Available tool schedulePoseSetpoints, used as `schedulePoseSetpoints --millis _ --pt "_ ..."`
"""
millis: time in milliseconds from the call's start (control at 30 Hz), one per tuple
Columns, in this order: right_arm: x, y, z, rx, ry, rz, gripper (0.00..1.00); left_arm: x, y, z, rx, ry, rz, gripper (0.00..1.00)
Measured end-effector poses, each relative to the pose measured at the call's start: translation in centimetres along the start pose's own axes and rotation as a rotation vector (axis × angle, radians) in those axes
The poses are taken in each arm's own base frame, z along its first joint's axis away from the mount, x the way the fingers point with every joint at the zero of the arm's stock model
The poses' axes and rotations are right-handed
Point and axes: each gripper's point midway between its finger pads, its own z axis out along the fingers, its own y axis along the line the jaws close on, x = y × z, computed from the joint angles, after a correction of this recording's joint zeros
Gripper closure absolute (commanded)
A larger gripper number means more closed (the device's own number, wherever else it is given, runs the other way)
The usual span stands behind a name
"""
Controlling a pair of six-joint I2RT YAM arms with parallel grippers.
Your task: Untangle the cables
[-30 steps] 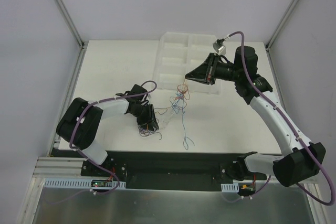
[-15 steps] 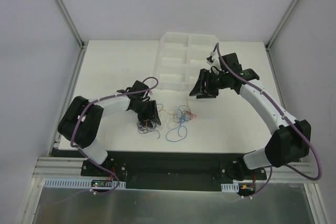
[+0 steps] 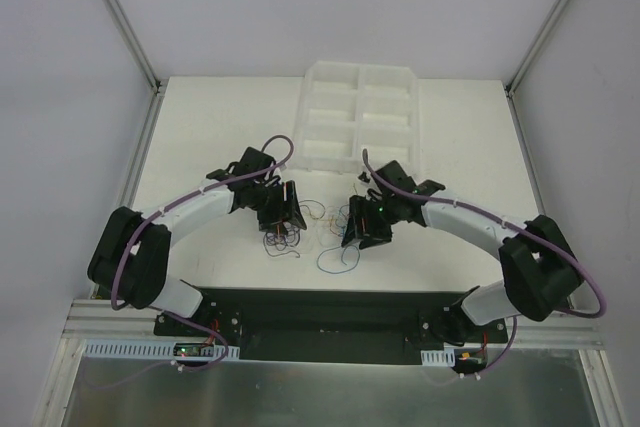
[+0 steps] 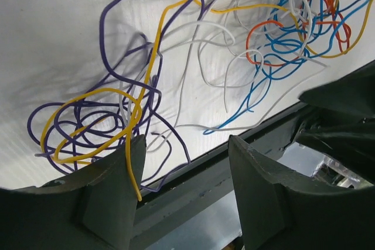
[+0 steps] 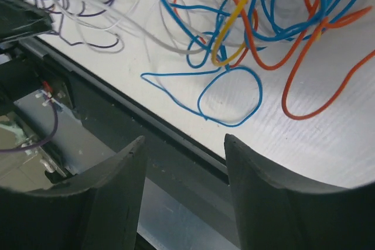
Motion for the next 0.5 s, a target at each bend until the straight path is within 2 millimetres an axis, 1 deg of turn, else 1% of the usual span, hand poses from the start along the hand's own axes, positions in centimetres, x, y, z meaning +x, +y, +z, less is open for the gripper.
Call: schedulePoseSetpoints --millis 67,133,267,333,400,433,500 --pt "0.6 -0.2 1.7 0.012 -0.025 0.022 0.48 0.2 -0.1 -0.2 0.009 0.006 0.010 0.43" --pt "0.6 -0.9 2.8 0.034 -0.061 0.049 0.55 0.5 -0.3 -0.3 0.020 0.018 0.014 0.44" --pt "-0.8 -1.2 4.3 0.044 -0.161 0.109 0.61 1.1 -0.7 -0.9 0.047 0.024 0.018 0.44" --pt "-1.6 -1.3 5.2 0.025 -0.209 0.154 0.62 1.6 -0.8 -1.3 0.060 0.024 0.017 0.43" --pt "-1.9 -1.5 6.0 0.019 -0.242 0.195 0.64 2.3 -0.9 -1.8 0.076 0.024 0.013 0.41" --pt "-2.0 -1.6 6.2 0.021 -0.251 0.209 0.66 2.6 -0.9 -2.1 0.082 0.024 0.010 0.41" --pt "-2.3 -1.7 6.8 0.027 -0.268 0.233 0.76 3.1 -1.2 -2.5 0.100 0.029 0.009 0.41"
